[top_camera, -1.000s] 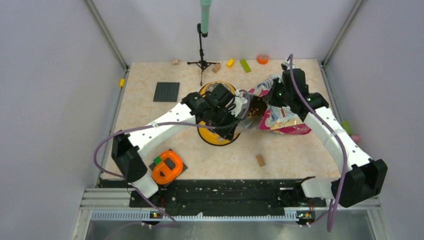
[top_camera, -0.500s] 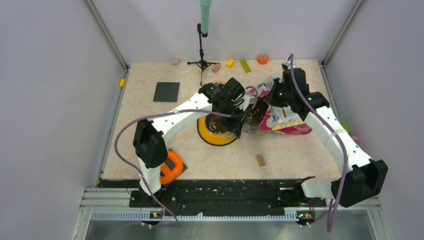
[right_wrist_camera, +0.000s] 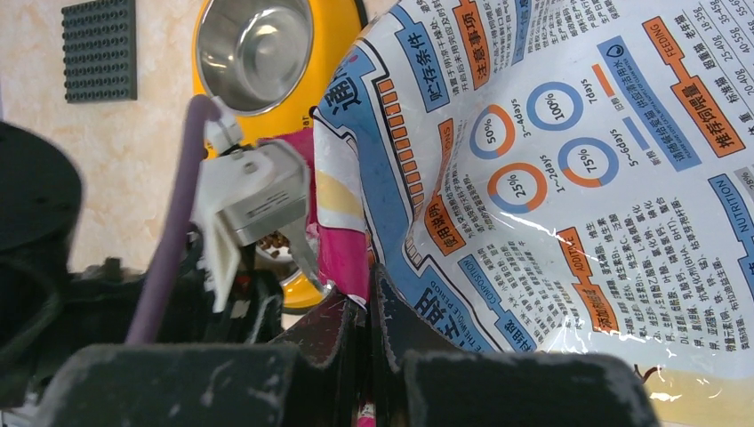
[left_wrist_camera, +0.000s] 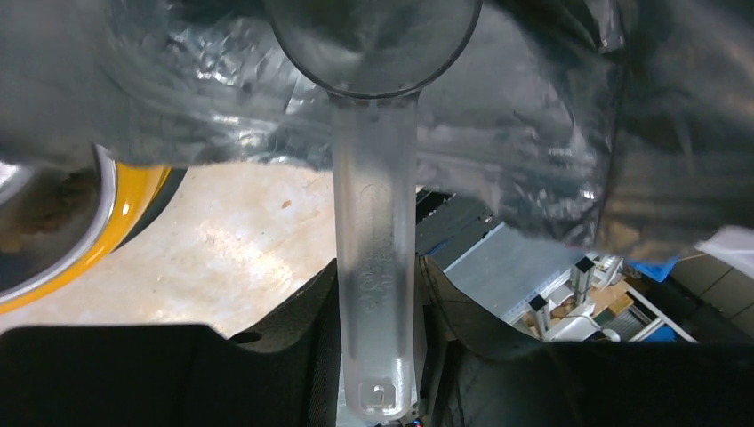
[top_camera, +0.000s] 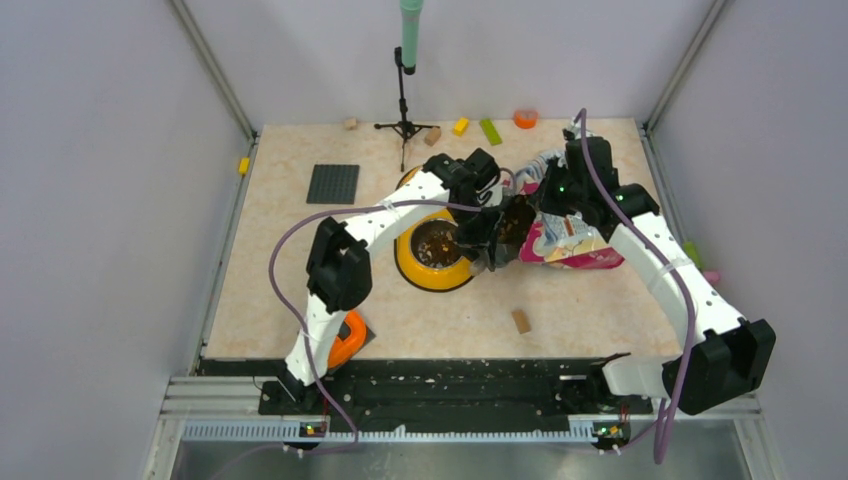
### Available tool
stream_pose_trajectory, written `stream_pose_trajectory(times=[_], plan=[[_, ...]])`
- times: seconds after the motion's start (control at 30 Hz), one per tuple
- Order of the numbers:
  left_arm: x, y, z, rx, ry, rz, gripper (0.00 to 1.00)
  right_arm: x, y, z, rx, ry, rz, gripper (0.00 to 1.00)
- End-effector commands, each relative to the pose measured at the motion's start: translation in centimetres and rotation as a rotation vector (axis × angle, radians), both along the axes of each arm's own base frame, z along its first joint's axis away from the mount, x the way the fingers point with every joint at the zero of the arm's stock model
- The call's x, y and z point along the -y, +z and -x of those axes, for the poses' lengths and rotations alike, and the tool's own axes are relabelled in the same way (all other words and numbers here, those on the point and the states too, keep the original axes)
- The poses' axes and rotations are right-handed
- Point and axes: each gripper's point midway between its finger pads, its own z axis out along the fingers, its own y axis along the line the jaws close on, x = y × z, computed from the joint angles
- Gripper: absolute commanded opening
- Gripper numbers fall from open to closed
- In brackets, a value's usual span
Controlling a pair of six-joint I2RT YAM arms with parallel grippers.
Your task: Serve the pet food
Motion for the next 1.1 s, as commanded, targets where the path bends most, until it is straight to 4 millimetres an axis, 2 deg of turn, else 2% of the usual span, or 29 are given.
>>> stream_pose_trajectory(times=[0.0,0.13,0.27,0.37,0.47,0.57,0.63,0.77,0.87,1.07], plan=[[2.2,-2.1,-0.8,-0.074,0.05,0.007,0.0,-0.9,5.9,-0.9,0.177,0.024,-0.108,0.0],[3.9,-4.4,-2.9,-0.052,0.113,0.008,0.0,-1.1,5.5,-0.5,0.167,0.035,-0.116,0.0],[5.4,-5.8,-5.5,0.012,0.19,0.035,0.0,-1.2,5.6,-0.2,0.168,0.045,-0.12,0.0],[5.8,-7.0,-7.7,0.095,0.246,0.022,0.0,-1.3,5.7,0.1,0.17,0.058,-0.126,0.0],[5.4,-7.7,-9.9,0.214,0.293,-0.007,0.0,-1.3,5.7,0.3,0.171,0.061,-0.126,0.0],[4.4,-7.5,-12.3,0.366,0.356,-0.031,0.0,-1.2,5.8,0.6,0.174,0.064,-0.124,0.0],[4.5,-7.0,-13.4,0.454,0.382,0.006,0.0,-1.1,5.9,0.6,0.176,0.063,-0.121,0.0],[3.9,-6.3,-14.3,0.553,0.396,0.02,0.0,-0.9,6.1,0.6,0.181,0.06,-0.106,0.0],[3.7,-5.0,-14.7,0.651,0.377,0.044,0.0,-0.8,6.1,0.4,0.183,0.056,-0.098,0.0],[2.9,-3.9,-14.0,0.786,0.291,0.08,0.0,-0.7,6.1,0.1,0.184,0.051,-0.093,0.0]])
